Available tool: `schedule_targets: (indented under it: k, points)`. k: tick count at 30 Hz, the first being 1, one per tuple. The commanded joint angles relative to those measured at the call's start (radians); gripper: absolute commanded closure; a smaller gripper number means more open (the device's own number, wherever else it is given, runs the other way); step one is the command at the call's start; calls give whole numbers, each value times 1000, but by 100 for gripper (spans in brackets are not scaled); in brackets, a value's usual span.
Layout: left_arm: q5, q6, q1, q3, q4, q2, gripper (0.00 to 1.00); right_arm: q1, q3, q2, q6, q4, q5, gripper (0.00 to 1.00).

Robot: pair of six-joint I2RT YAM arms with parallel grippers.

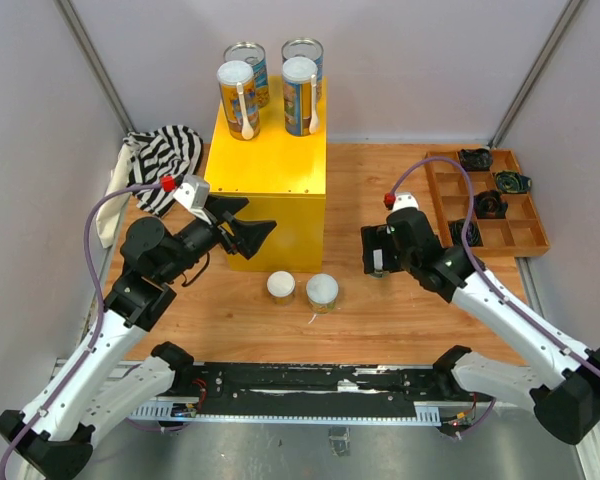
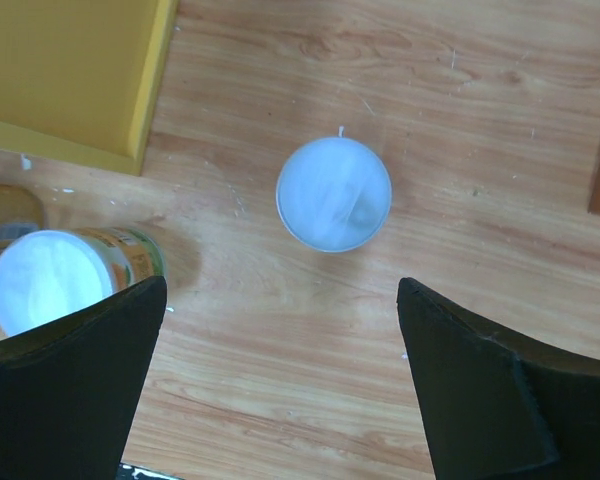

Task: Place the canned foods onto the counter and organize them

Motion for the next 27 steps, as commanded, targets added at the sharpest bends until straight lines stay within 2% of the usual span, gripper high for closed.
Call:
schedule_targets:
  k: [1, 27]
  points:
    - [-3, -15, -5, -24, -2, -23, 6, -32, -19, 48, 32, -7, 23, 2]
    - [-7, -37, -6, -50, 9, -24, 6, -180, -40, 281, -26, 93, -123, 2]
